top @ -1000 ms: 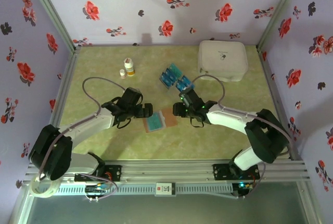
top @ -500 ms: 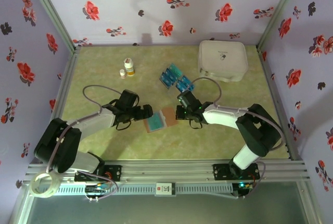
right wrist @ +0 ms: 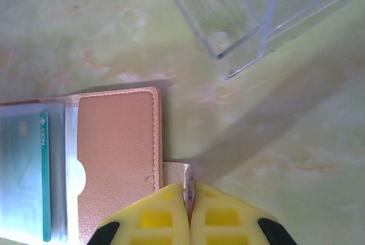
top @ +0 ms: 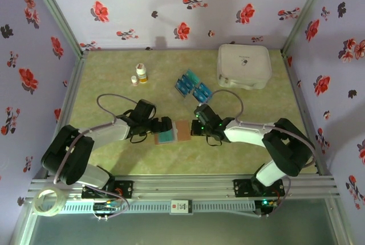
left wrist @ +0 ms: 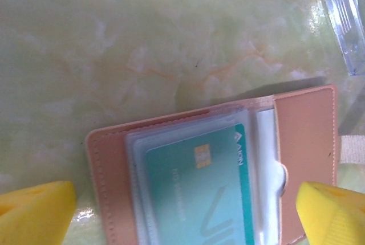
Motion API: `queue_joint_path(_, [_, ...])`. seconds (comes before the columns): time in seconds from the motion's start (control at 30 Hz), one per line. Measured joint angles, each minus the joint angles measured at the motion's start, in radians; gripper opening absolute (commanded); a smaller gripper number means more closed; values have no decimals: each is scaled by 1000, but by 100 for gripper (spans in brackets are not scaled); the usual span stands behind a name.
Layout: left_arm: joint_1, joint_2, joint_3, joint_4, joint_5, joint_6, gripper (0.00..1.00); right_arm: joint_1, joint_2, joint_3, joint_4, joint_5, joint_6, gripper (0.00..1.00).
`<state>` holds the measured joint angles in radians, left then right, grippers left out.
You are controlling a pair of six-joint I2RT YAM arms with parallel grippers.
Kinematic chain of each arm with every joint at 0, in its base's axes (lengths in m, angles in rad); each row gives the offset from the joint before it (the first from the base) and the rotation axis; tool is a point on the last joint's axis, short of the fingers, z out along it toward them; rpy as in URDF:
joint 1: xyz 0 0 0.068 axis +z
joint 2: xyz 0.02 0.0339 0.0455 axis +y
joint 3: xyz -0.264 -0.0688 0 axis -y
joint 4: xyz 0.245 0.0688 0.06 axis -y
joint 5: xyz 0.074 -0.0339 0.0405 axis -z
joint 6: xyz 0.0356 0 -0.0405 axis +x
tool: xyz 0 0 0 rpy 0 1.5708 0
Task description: Put the credit cards into the card holder
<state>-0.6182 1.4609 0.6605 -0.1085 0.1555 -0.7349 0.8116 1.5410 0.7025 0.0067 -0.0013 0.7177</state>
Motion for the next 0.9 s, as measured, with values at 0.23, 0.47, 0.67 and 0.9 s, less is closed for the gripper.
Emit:
queue_joint_path(0.23, [-4,9,8,-5,-7,0,100,11,17,0,23,-2,13,0])
queue_joint_path(0.47, [-6,-5,8,-3,3,4,100,11,38,0,47,-3,23,0])
queue_joint_path(0.67, [-20,-90,9,1,30,0,100,11,53,0,65,-6,27,0])
queue_joint_path(0.9, [-87,-135,69,49,48,-34,100,11,71,6,94,-23,27,0])
